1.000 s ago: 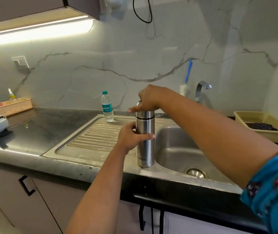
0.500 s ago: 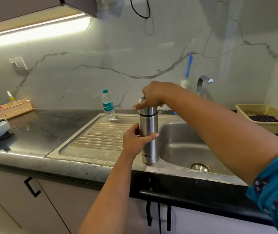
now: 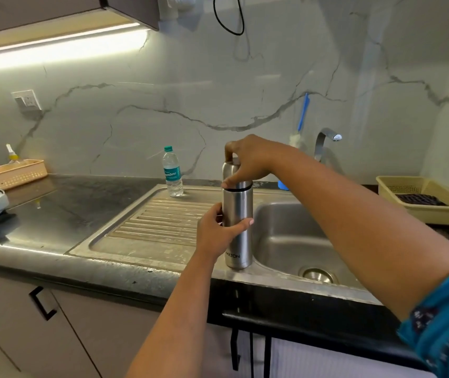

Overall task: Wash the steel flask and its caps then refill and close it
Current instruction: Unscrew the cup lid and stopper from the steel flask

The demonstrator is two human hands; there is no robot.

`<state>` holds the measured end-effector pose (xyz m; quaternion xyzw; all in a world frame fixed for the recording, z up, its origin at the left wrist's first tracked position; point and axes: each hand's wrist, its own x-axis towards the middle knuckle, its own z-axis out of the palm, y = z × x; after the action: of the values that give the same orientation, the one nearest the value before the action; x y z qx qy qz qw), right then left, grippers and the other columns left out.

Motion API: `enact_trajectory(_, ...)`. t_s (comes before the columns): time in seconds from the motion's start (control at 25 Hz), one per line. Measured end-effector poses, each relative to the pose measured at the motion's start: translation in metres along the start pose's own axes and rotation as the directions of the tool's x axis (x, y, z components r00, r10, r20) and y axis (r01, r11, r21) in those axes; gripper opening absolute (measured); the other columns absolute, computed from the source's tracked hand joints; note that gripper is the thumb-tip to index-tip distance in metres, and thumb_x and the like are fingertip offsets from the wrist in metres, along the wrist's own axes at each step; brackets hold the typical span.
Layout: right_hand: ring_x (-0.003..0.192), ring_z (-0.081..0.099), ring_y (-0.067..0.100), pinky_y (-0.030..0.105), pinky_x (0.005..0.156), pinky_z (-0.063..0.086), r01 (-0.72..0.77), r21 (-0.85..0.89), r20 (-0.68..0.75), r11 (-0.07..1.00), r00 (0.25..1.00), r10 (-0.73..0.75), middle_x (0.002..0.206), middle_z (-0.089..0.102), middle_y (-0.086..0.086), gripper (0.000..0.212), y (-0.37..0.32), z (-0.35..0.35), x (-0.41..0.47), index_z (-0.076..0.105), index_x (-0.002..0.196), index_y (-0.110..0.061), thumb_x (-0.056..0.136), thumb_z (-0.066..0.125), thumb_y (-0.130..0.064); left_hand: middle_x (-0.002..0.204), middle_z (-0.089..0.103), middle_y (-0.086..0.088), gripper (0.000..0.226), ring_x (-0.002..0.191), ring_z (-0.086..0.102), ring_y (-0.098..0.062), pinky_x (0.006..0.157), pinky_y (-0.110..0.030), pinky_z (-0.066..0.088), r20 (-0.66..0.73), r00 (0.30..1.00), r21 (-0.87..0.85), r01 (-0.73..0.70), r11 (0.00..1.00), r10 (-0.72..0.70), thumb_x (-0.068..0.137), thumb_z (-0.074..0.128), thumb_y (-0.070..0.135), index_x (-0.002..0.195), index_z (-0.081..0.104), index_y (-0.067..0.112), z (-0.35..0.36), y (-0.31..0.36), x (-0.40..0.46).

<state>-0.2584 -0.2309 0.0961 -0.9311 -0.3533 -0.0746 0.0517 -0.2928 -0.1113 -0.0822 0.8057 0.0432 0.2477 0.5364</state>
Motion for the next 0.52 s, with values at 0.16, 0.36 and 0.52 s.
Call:
enact_trajectory(0.16,0.103,0.054,0.014,0.029,0.085,0.046,0.088,0.45,-0.097,0.889,0.994,-0.049,0.119,0.053,-0.005,0.055,0.025,-0.017,-0.011,0.056,0.126,-0.032,0.075,0.079,-0.03,0.098,0.065,0.022,0.055,0.091,0.061,0.005,0.07,-0.013,0.045,-0.027,0.999,0.048,-0.038,0.998,0.039,0.064,0.089,0.047,0.108,0.058,0.033,-0.003,0.002,0.001)
enact_trajectory(0.36,0.107,0.062,0.019,0.033,0.093,0.054,0.139,0.942,-0.211,0.306,0.953,0.217,0.12,0.058,0.007,0.052,0.056,0.015,0.008,0.056,0.13,-0.023,0.082,0.074,-0.018,0.094,0.066,0.02,0.054,0.086,0.062,0.001,0.076,-0.024,0.051,-0.13,0.989,0.105,-0.061,0.993,0.075,0.06,0.09,0.052,0.101,0.06,0.034,-0.024,-0.007,0.019)
enact_trajectory(0.52,0.109,0.059,0.022,0.036,0.094,0.053,0.003,0.927,-0.144,0.375,0.926,0.349,0.125,0.055,0.01,0.059,0.082,0.086,0.048,0.056,0.128,-0.024,0.075,0.081,-0.013,0.097,0.064,0.014,0.055,0.088,0.063,-0.008,0.078,-0.028,0.053,-0.205,0.976,0.136,-0.043,0.99,0.071,0.06,0.09,0.049,0.104,0.06,0.032,-0.053,-0.02,0.047)
